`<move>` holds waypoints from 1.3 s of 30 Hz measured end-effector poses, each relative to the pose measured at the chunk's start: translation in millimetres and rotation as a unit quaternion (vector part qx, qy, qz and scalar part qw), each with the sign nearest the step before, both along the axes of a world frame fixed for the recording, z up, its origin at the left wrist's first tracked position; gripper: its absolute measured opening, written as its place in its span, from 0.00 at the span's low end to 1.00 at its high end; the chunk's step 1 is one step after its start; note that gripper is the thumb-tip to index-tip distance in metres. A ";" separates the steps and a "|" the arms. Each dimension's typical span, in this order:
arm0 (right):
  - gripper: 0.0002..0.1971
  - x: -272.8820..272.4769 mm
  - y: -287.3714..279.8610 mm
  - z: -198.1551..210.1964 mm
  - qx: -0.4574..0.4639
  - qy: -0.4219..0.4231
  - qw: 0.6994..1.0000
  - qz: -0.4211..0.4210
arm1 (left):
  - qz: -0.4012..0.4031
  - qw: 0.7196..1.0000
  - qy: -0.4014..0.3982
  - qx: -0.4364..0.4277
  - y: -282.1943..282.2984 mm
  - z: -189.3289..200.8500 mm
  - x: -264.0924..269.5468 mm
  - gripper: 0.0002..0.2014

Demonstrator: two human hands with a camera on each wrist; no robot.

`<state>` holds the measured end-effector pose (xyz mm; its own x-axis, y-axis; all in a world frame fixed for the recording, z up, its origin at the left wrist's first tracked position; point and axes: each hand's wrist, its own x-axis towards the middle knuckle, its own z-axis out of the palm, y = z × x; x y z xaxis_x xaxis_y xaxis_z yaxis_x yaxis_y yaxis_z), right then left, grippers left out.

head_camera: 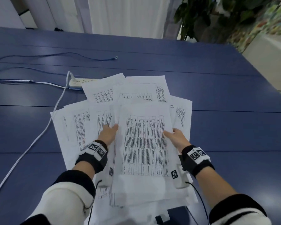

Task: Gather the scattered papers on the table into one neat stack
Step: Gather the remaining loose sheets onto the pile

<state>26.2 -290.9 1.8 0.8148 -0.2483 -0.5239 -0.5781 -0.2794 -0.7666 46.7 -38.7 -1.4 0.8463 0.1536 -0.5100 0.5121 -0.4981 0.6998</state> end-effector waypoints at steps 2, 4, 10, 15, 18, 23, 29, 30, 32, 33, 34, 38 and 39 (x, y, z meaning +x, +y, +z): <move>0.25 1.9 4.6 -2.7 -0.017 -0.005 1.000 -0.008 | -0.003 1.000 -0.003 -0.012 6.5 4.1 -0.7 0.28; 0.28 0.8 12.6 -4.7 -0.037 0.006 0.999 0.018 | -0.065 0.997 0.034 0.002 2.7 6.0 -7.0 0.27; 0.21 -9.5 13.7 -14.8 -0.051 -0.028 0.998 -0.028 | -0.092 0.993 0.048 -0.053 14.6 6.7 -22.7 0.31; 0.17 -18.8 23.8 -15.7 -0.022 -0.050 0.997 -0.062 | -0.055 0.998 -0.007 -0.034 20.0 -1.4 -30.8 0.28; 0.18 -13.6 37.6 -9.0 -0.021 -0.089 0.993 -0.080 | 0.007 0.998 -0.045 -0.049 28.0 12.2 -34.5 0.22; 0.19 4.3 66.4 1.1 -0.115 -0.050 0.992 0.013 | 0.041 0.992 0.007 0.121 59.8 9.9 -34.8 0.31; 0.28 -1.5 82.3 0.2 -0.212 0.028 0.974 0.078 | -0.002 0.994 0.038 0.104 59.7 4.2 -34.9 0.31; 0.30 -2.0 83.0 0.1 -0.183 0.023 0.980 0.074 | -0.014 0.995 0.036 0.090 57.6 5.6 -32.1 0.32; 0.30 -1.9 83.7 1.9 -0.133 0.023 0.989 0.064 | -0.019 0.999 0.026 0.042 56.6 8.1 -25.7 0.34; 0.26 -2.0 82.3 3.6 -0.111 0.023 0.992 0.059 | -0.012 1.000 0.017 0.014 56.8 8.8 -23.6 0.35; 0.20 -4.0 81.7 7.2 -0.092 0.013 0.994 0.051 | -0.007 1.000 0.003 -0.013 58.8 9.1 -22.8 0.35; 0.18 -9.6 76.0 3.4 -0.052 -0.003 0.997 0.055 | -0.030 0.993 -0.025 -0.112 74.8 8.9 -30.9 0.21; 0.19 -11.8 74.2 -2.3 -0.058 0.000 0.997 0.059 | -0.053 0.992 -0.021 -0.114 80.2 7.5 -33.9 0.17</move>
<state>14.4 -216.6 -0.5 0.8421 -0.2100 -0.4967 -0.5356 -0.4323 -0.7254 12.8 41.5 6.2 0.8724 -0.0535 -0.4859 0.4338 -0.3735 0.8200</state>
